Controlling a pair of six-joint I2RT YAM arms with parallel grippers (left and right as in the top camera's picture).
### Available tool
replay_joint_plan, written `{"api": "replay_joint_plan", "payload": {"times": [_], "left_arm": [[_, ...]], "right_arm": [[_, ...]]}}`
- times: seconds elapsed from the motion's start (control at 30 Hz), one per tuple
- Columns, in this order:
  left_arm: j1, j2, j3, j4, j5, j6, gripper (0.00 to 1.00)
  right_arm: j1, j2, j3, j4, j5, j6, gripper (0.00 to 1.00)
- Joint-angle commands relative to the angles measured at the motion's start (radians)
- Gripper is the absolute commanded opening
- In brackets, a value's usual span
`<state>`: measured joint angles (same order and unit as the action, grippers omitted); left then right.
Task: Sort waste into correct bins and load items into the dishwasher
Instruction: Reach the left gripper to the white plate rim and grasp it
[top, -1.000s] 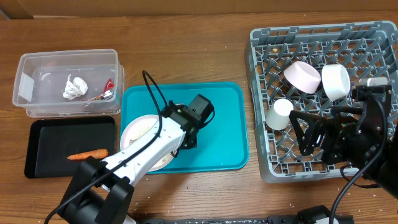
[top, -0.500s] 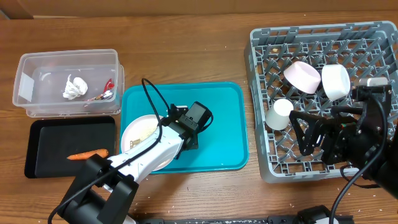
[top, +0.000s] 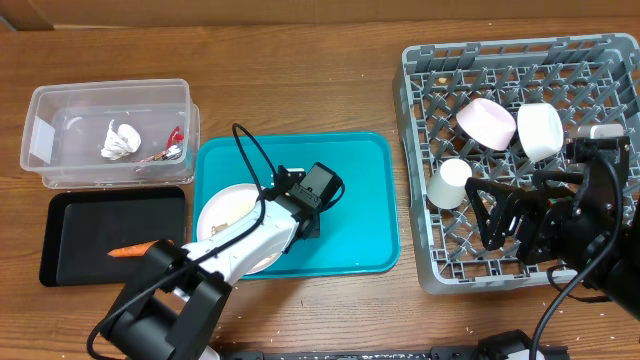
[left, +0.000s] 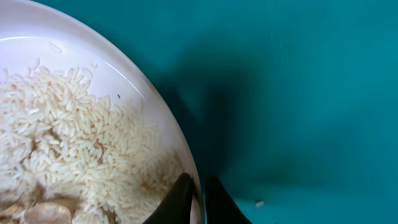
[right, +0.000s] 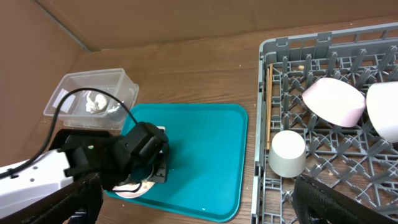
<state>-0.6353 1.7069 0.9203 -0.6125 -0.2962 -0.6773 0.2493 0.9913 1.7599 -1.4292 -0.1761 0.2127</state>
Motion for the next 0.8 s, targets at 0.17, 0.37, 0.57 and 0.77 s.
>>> {"api": "replay_joint_plan", "payload": {"times": [0.17,0.37,0.57,0.77], "left_arm": [[0.002,0.045,0.026,-0.037,0.008,0.043,0.04],[-0.011,0.043,0.248,-0.283,-0.009,0.049,0.04],[-0.025,0.043,0.390,-0.390,-0.048,0.050,0.04],[-0.025,0.043,0.410,-0.447,-0.084,0.038,0.04]], "right_arm": [[0.003,-0.002,0.008,0.004,0.002,-0.003,1.00],[0.003,-0.002,0.008,0.004,0.002,-0.003,1.00],[0.003,-0.002,0.008,0.005,0.002,-0.003,1.00],[0.003,-0.002,0.008,0.005,0.002,-0.003,1.00]]}}
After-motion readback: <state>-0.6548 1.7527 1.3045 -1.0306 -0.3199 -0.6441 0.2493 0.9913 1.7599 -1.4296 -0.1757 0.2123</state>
